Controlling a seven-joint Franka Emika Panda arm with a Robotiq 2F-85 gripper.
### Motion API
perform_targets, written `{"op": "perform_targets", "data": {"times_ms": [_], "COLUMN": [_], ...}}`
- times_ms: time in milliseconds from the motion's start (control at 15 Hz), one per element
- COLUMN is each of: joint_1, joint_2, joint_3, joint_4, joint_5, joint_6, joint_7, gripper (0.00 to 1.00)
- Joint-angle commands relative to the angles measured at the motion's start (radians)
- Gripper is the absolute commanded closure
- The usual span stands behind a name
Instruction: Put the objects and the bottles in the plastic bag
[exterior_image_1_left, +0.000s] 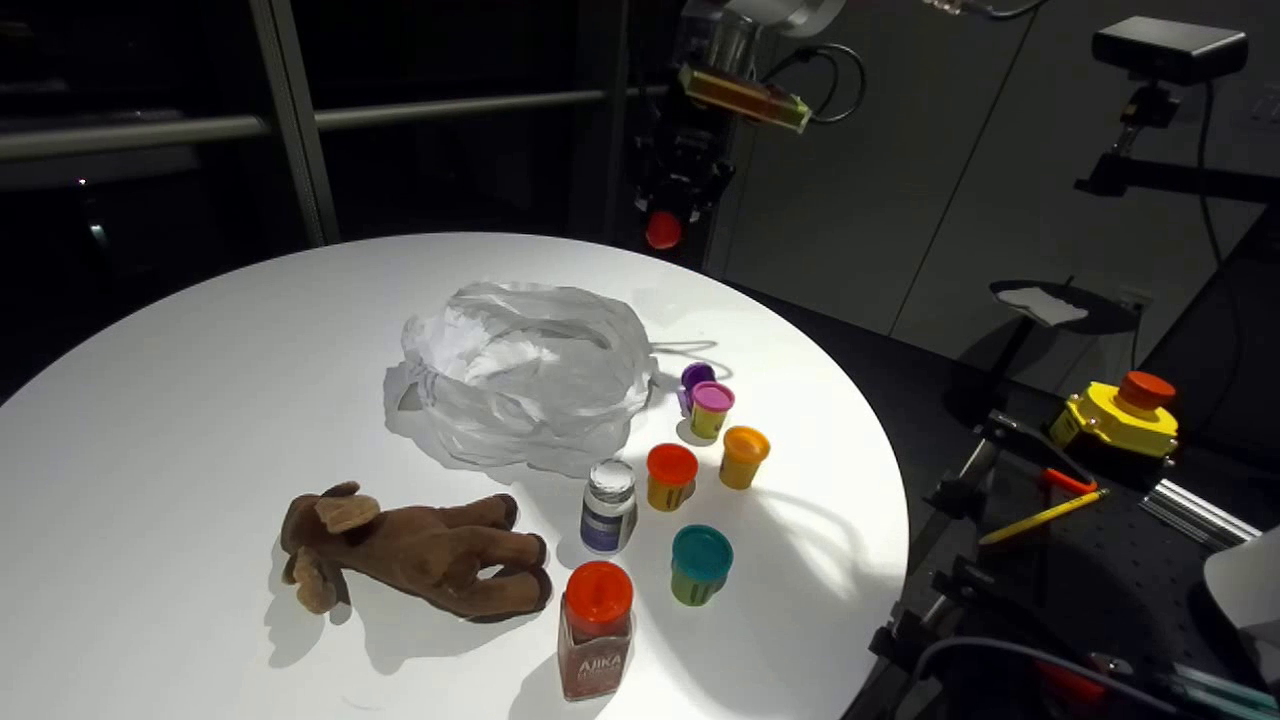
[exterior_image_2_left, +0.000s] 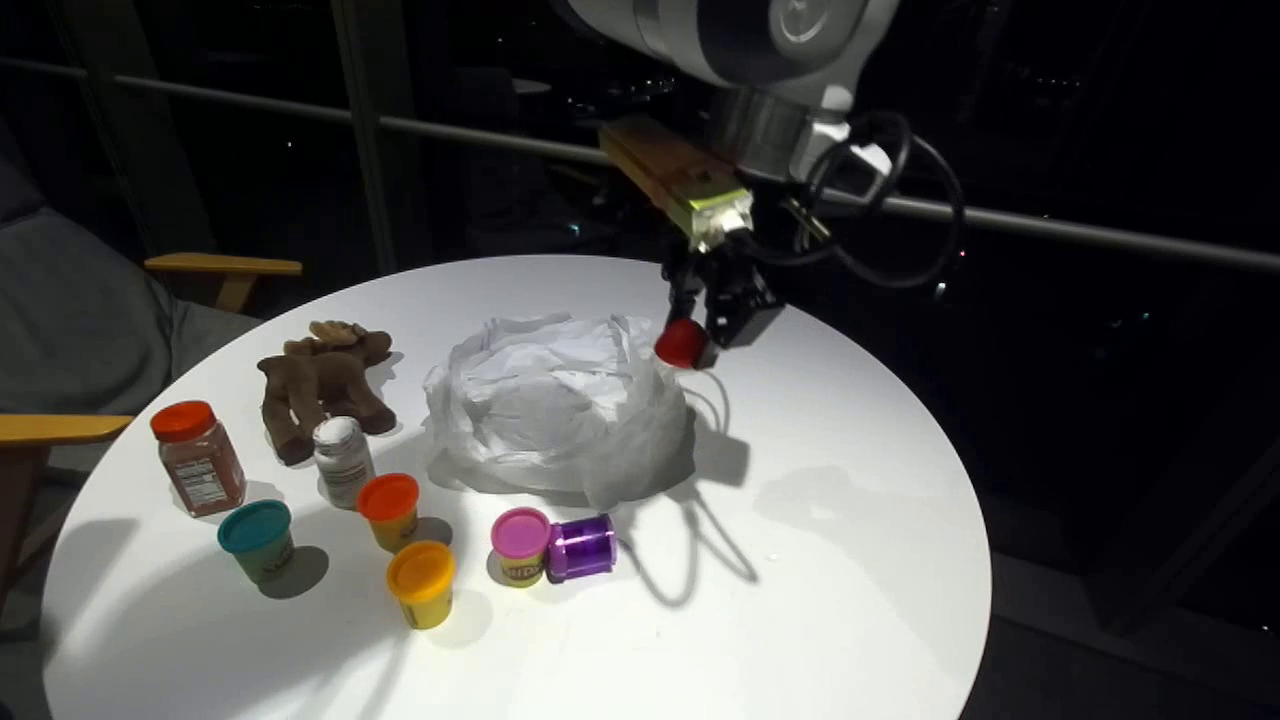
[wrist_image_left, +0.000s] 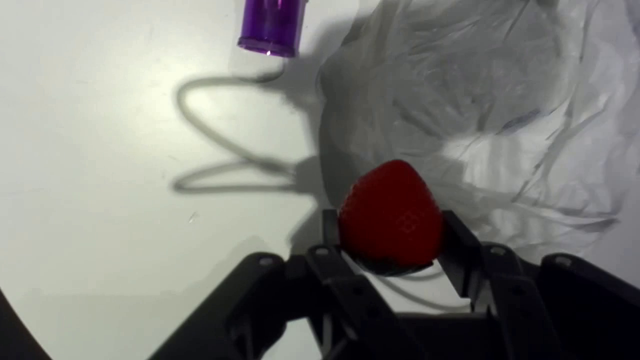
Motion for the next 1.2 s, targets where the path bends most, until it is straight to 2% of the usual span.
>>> {"op": "perform_targets", "data": {"times_ms": [0, 133, 333, 467, 800, 1133], "joint_1": [0.050, 0.095, 0.159, 0.189, 0.230, 0.247], "joint_2": [-0.076, -0.041, 0.041, 0.104, 0.235, 0.316], "joint_3": [0.057, 0.093, 0.107, 0.108, 0.074, 0.018], "joint_4": [-0.057, -0.056, -0.052, -0.039, -0.001, 0.057], "joint_5": [-0.010, -0.013, -0.049, -0.061, -0.100, -0.155], "joint_6": [-0.054, -0.040, 0.061, 0.171, 0.403, 0.453], "joint_7": [-0.027, -0.026, -0.010, -0.011, 0.015, 0.028], "gripper": [0.74, 0.74, 0.74, 0.74, 0.74, 0.74]}}
